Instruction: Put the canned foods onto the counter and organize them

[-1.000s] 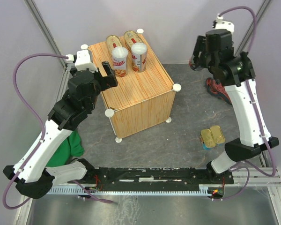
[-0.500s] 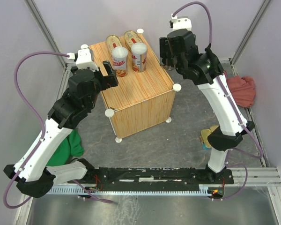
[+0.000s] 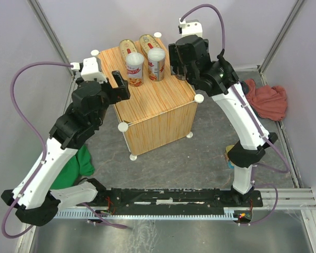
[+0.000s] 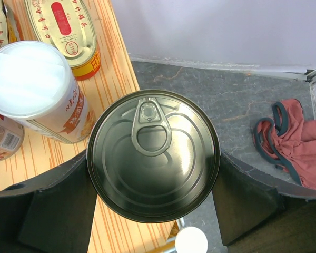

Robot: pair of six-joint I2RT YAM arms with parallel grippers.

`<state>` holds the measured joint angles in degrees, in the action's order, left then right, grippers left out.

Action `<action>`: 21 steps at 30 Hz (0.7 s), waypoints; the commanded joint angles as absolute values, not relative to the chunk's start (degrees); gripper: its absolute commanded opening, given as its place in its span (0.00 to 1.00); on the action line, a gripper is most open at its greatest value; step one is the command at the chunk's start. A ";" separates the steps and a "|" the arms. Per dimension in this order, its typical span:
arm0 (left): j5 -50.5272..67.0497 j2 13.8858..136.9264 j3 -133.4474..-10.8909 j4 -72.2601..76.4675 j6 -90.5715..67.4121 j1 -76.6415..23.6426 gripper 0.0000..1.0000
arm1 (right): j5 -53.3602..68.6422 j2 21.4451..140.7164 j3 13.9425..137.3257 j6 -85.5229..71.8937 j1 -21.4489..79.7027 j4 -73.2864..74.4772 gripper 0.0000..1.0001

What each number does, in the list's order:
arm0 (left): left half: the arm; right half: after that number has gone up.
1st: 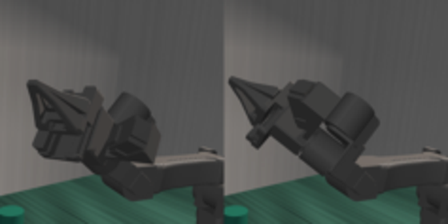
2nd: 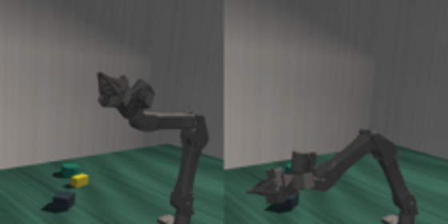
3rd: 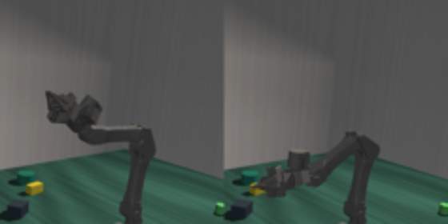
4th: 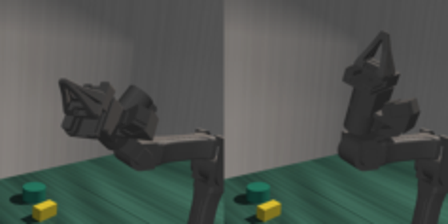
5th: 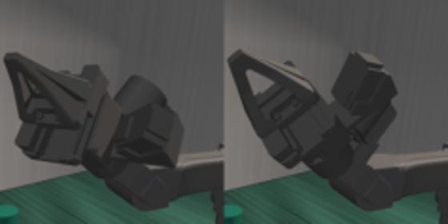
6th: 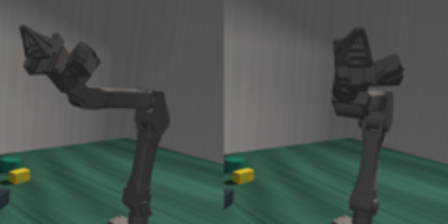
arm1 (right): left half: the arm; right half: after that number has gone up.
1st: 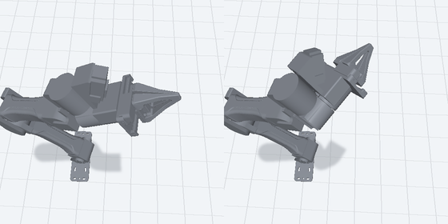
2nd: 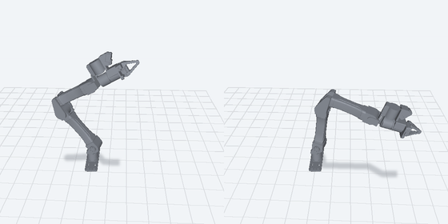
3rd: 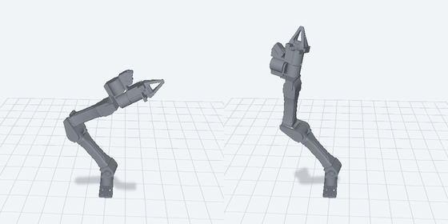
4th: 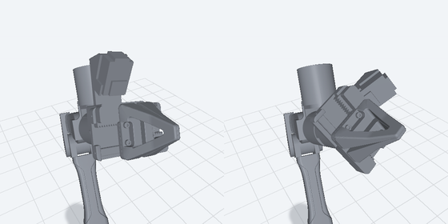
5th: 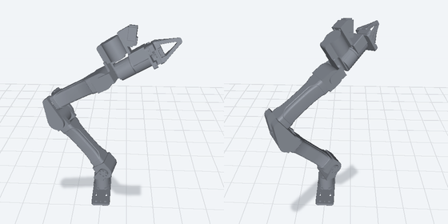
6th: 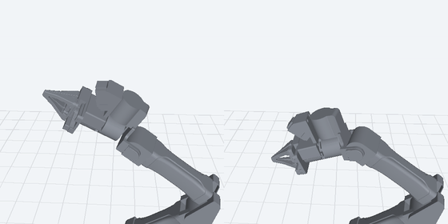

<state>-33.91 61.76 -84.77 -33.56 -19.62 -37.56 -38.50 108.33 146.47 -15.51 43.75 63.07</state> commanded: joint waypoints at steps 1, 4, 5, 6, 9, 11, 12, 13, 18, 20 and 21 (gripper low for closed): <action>-33.22 59.55 -84.13 -32.70 -19.95 -37.18 1.00 | -41.69 108.02 150.64 -14.70 43.86 53.07 0.01; -33.22 59.25 -84.07 -33.18 -19.84 -37.22 1.00 | -41.71 109.06 151.05 -14.63 43.86 51.86 0.01; -33.22 59.10 -84.03 -33.27 -19.78 -37.18 1.00 | -41.67 109.41 151.30 -14.60 43.86 51.47 0.01; -33.22 58.95 -83.98 -33.28 -19.71 -37.18 1.00 | -41.66 109.69 151.46 -14.51 43.86 51.14 0.01; -33.22 58.65 -83.78 -33.27 -19.56 -37.18 1.00 | -41.96 110.27 151.60 -14.12 43.77 49.70 0.01; -33.22 58.39 -83.53 -33.30 -19.51 -37.18 1.00 | -42.04 110.59 151.58 -14.06 43.57 48.79 0.01; -33.22 58.25 -83.36 -33.24 -19.47 -37.19 1.00 | -41.89 110.76 151.67 -14.06 43.46 48.42 0.01; -33.22 58.07 -83.13 -33.16 -19.43 -37.18 1.00 | -41.69 110.97 151.76 -14.18 43.24 48.09 0.01; -33.22 57.58 -82.54 -32.78 -19.47 -37.22 1.00 | -41.12 111.82 152.23 -14.62 42.70 47.11 0.01; -33.22 57.57 -82.52 -32.67 -19.58 -37.18 1.00 | -40.88 112.10 152.22 -14.70 42.47 46.72 0.01; -33.22 57.57 -82.48 -32.60 -19.66 -37.18 0.99 | -40.75 112.21 152.23 -14.68 42.34 46.53 0.01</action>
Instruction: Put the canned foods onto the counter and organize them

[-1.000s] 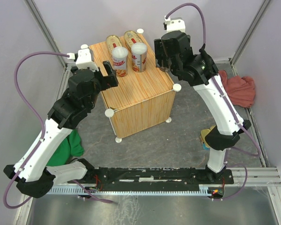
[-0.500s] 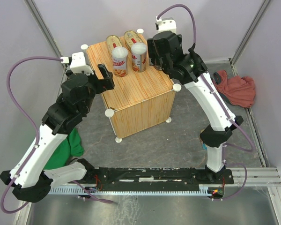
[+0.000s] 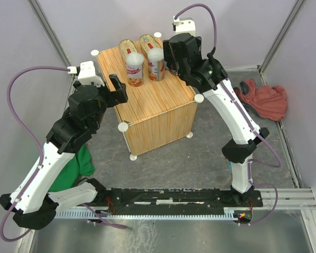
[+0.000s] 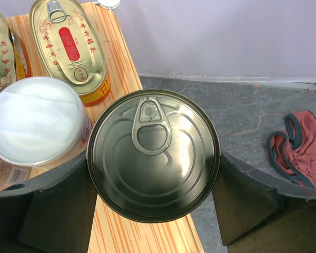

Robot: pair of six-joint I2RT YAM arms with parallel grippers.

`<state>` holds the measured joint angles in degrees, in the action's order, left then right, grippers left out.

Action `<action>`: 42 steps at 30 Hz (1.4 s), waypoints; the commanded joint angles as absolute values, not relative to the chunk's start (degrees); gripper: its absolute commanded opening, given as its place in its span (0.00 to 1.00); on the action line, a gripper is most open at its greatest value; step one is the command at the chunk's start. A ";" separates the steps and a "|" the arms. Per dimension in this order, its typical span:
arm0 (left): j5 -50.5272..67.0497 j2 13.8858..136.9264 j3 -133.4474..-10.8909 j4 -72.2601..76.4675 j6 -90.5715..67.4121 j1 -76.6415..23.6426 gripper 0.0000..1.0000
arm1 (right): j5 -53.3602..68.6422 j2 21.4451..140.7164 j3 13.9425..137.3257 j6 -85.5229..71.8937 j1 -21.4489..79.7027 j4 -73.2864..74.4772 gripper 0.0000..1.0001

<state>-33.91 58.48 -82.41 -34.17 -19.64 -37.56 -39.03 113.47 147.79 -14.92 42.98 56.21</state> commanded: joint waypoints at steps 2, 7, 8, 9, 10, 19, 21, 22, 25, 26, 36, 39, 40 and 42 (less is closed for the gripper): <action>-33.22 57.50 -82.40 -32.32 -19.79 -37.18 0.99 | -40.41 112.53 152.22 -14.68 42.13 46.22 0.01; -33.22 57.56 -82.17 -31.89 -19.99 -37.18 0.99 | -39.01 113.23 152.05 -15.85 41.32 45.49 0.01; -33.22 57.57 -82.18 -31.90 -19.96 -37.18 0.99 | -38.66 113.40 152.01 -16.16 41.21 45.26 0.01; -33.22 57.68 -82.18 -31.95 -19.87 -37.22 0.99 | -38.35 113.65 151.97 -16.43 41.10 45.04 0.01; -33.22 57.62 -82.18 -31.99 -19.82 -37.17 0.99 | -37.99 113.90 151.95 -16.63 41.05 44.82 0.01; -33.22 57.21 -82.18 -32.21 -19.21 -37.13 0.99 | -36.22 115.58 152.93 -18.12 41.07 43.65 0.01; -33.22 57.24 -82.13 -32.18 -19.08 -37.18 0.99 | -35.69 115.87 153.30 -18.33 41.06 43.65 0.01; -33.22 57.28 -82.17 -32.20 -19.00 -37.20 0.99 | -35.48 115.98 153.34 -18.55 41.12 43.68 0.01; -33.22 57.35 -82.27 -31.88 -18.81 -37.18 0.99 | -34.68 116.04 153.31 -19.17 41.08 43.69 0.01; -33.22 57.31 -82.27 -31.88 -18.73 -37.22 0.99 | -34.49 116.04 153.29 -19.35 41.08 43.72 0.01; -33.22 57.39 -81.83 -31.38 -18.66 -37.18 0.99 | -32.49 116.26 152.34 -20.99 41.12 43.97 0.01; -33.22 57.34 -81.68 -31.28 -18.63 -37.19 0.99 | -32.12 116.36 152.27 -21.33 41.33 43.98 0.01; -33.22 57.35 -81.59 -31.24 -18.64 -37.22 0.99 | -32.06 116.37 152.19 -21.42 41.43 43.95 0.01; -33.22 57.33 -81.54 -31.16 -18.63 -37.21 0.99 | -31.96 116.37 152.10 -21.44 41.68 44.05 0.01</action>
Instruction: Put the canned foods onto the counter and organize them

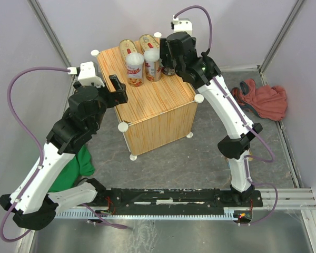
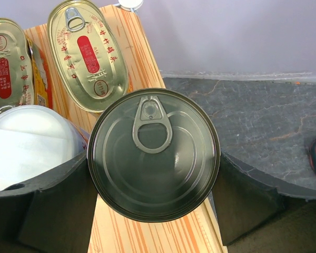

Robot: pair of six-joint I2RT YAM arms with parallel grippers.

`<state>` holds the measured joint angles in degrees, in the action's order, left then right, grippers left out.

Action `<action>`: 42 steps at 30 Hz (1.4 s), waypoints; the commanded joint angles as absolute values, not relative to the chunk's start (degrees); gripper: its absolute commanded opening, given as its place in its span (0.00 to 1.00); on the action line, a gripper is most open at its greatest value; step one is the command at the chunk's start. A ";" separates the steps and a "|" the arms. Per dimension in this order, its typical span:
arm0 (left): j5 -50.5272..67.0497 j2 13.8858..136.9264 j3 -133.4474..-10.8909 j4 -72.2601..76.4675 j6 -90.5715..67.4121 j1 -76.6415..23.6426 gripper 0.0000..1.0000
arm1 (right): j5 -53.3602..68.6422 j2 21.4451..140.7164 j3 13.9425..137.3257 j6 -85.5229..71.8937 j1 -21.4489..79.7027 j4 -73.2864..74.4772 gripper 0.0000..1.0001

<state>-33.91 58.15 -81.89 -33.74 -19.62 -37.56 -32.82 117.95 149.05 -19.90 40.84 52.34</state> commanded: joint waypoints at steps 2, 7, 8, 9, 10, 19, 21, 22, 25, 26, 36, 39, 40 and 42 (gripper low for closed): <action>-33.22 57.22 -81.47 -31.01 -18.68 -37.18 0.99 | -31.87 116.28 151.82 -21.39 41.94 43.99 0.01; -33.22 57.13 -81.13 -30.75 -18.89 -37.18 0.99 | -31.17 116.42 151.70 -21.60 42.48 43.97 0.01; -33.22 57.15 -81.01 -30.62 -18.94 -37.16 0.99 | -31.00 116.53 151.70 -21.67 42.65 43.93 0.01; -33.22 57.05 -81.03 -30.59 -18.98 -37.17 0.99 | -30.87 116.56 151.70 -21.70 42.78 43.91 0.01; -33.22 57.00 -80.90 -30.63 -18.98 -37.18 0.99 | -30.85 116.62 151.70 -21.71 42.97 43.93 0.01; -33.57 56.35 -80.55 -30.57 -19.07 -37.18 0.99 | -30.15 117.15 152.05 -21.98 44.19 43.69 0.01; -33.57 56.34 -80.49 -30.59 -19.02 -37.18 0.99 | -30.06 117.24 152.05 -22.02 44.42 43.70 0.01; -33.57 56.34 -80.46 -30.52 -19.01 -37.18 0.99 | -30.06 117.29 152.05 -21.99 44.58 43.75 0.01; -33.57 56.27 -80.42 -30.45 -18.98 -37.19 0.99 | -29.93 117.36 152.03 -21.95 44.88 43.62 0.01; -33.57 56.25 -80.42 -30.45 -18.98 -37.20 0.99 | -29.94 117.39 152.05 -21.95 45.03 43.60 0.01; -33.57 56.08 -80.44 -30.32 -19.03 -37.20 0.99 | -29.62 117.55 152.82 -21.83 45.78 43.59 0.01; -33.57 56.10 -80.37 -30.23 -19.05 -37.18 0.99 | -29.45 117.62 152.93 -21.78 46.03 43.60 0.01; -33.57 56.03 -80.41 -30.22 -19.14 -37.16 0.99 | -29.44 117.73 152.92 -21.72 46.12 43.59 0.01; -33.57 55.91 -80.42 -30.23 -19.15 -37.21 0.99 | -29.58 117.69 152.93 -21.53 46.23 43.72 0.01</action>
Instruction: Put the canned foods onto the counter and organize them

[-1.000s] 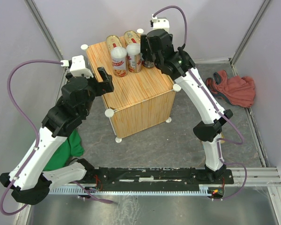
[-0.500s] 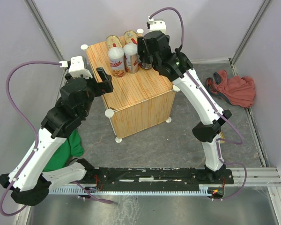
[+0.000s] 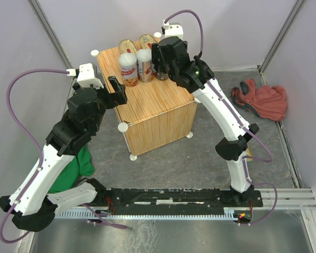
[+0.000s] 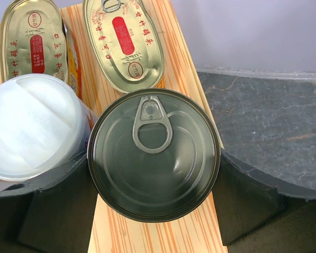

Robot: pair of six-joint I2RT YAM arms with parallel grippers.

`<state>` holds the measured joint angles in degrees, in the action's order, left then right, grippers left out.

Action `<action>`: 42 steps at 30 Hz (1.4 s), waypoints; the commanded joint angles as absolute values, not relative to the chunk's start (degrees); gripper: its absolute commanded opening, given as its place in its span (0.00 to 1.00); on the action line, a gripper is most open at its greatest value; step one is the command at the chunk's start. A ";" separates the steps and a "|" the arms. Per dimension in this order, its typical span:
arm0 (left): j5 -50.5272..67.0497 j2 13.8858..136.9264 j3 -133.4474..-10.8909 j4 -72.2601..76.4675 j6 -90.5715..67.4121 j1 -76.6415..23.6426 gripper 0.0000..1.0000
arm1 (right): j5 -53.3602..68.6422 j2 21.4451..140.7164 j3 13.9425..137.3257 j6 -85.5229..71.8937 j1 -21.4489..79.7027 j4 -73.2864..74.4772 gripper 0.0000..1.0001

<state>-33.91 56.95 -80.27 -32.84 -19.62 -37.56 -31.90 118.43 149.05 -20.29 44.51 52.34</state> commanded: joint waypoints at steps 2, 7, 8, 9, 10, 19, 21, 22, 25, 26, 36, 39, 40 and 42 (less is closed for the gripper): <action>-33.66 55.82 -80.34 -30.30 -19.16 -37.23 0.99 | -30.04 117.61 152.85 -21.28 46.32 43.77 0.01; -33.92 55.55 -80.18 -30.39 -19.15 -37.18 0.99 | -32.72 117.06 152.95 -19.36 46.05 44.19 0.01; -33.92 55.48 -80.16 -30.39 -19.16 -37.18 0.99 | -33.08 116.95 153.09 -19.29 45.79 44.67 0.01; -33.93 55.53 -80.08 -30.41 -19.16 -37.18 0.99 | -33.35 116.90 153.05 -19.47 45.47 45.11 0.01; -33.88 55.54 -80.07 -30.39 -19.16 -37.18 0.99 | -33.36 116.85 153.09 -19.67 45.18 45.54 0.01; -33.57 55.98 -80.03 -30.15 -19.08 -37.18 0.99 | -33.25 116.65 152.87 -19.95 43.41 46.80 0.02; -33.57 56.13 -80.09 -29.99 -19.00 -37.18 0.99 | -33.26 116.93 153.16 -20.01 43.27 47.29 0.03; -33.57 56.20 -80.20 -30.04 -18.92 -37.20 0.99 | -33.26 116.92 153.19 -20.04 43.25 47.42 0.04; -33.57 56.44 -80.42 -30.02 -18.82 -37.22 0.99 | -33.17 117.21 153.19 -19.90 43.16 47.42 0.12; -33.57 56.50 -80.49 -29.98 -18.70 -37.16 0.99 | -33.28 117.26 153.19 -19.87 43.09 47.43 0.17; -33.40 56.94 -80.40 -29.84 -18.74 -37.18 0.99 | -32.18 117.66 152.95 -20.03 42.55 47.48 0.80; -33.39 57.02 -80.42 -29.80 -18.72 -37.18 0.99 | -31.91 117.70 152.92 -20.12 42.48 47.35 0.87; -33.32 57.01 -80.39 -29.72 -18.72 -37.18 0.99 | -31.81 117.72 152.91 -20.13 42.48 47.35 0.90; -33.31 57.04 -80.41 -29.72 -18.63 -37.21 0.99 | -31.65 117.76 152.91 -20.12 42.37 47.14 0.92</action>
